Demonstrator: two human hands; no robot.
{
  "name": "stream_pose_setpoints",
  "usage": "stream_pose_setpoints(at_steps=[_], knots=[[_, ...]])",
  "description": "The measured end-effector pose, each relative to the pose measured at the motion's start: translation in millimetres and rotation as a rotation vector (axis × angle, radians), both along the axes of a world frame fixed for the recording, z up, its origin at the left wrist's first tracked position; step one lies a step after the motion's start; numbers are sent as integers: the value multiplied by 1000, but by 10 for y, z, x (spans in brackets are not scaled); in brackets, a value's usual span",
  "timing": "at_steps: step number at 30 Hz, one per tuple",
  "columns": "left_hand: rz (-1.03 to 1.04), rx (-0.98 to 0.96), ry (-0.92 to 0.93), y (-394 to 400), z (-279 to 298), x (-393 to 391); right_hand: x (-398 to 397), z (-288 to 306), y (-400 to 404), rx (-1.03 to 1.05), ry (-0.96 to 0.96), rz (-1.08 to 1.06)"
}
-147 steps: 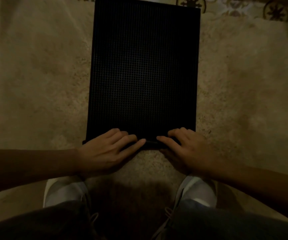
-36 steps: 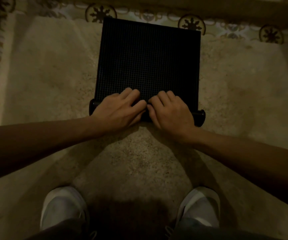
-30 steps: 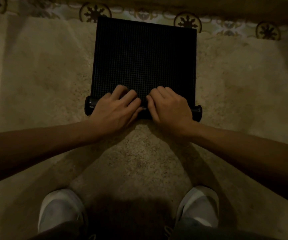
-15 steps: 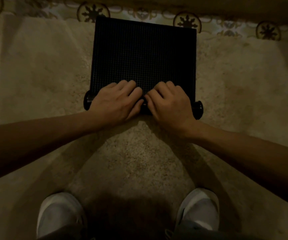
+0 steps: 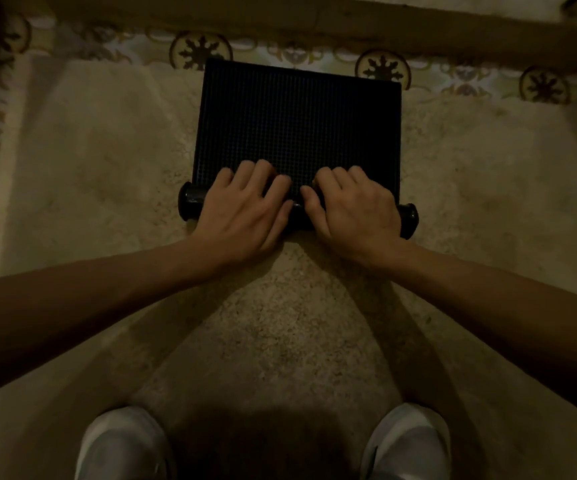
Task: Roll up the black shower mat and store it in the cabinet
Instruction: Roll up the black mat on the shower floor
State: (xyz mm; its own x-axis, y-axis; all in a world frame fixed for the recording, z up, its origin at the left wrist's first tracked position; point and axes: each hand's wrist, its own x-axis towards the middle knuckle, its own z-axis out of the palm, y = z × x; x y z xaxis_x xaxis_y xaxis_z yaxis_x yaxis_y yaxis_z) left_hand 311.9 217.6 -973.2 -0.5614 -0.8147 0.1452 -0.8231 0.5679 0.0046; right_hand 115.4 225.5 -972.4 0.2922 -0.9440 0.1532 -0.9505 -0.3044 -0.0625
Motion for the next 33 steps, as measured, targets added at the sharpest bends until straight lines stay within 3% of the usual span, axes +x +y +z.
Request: stream_pose_setpoints(at_steps=[7, 13, 21, 27, 33], knots=[[-81, 7, -2, -287, -25, -6, -23, 51, -150, 5, -64, 29], [-16, 106, 107, -476, -52, -58, 7, -47, -77, -78, -40, -84], [134, 41, 26, -270, 16, -191, 0, -65, -365, -28, -99, -135], [14, -32, 1, -359, -74, -141, -25, -4, -552, 26, -128, -180], [-38, -37, 57, -665, -9, -194, 40, 15, -407, -122, -39, -81]])
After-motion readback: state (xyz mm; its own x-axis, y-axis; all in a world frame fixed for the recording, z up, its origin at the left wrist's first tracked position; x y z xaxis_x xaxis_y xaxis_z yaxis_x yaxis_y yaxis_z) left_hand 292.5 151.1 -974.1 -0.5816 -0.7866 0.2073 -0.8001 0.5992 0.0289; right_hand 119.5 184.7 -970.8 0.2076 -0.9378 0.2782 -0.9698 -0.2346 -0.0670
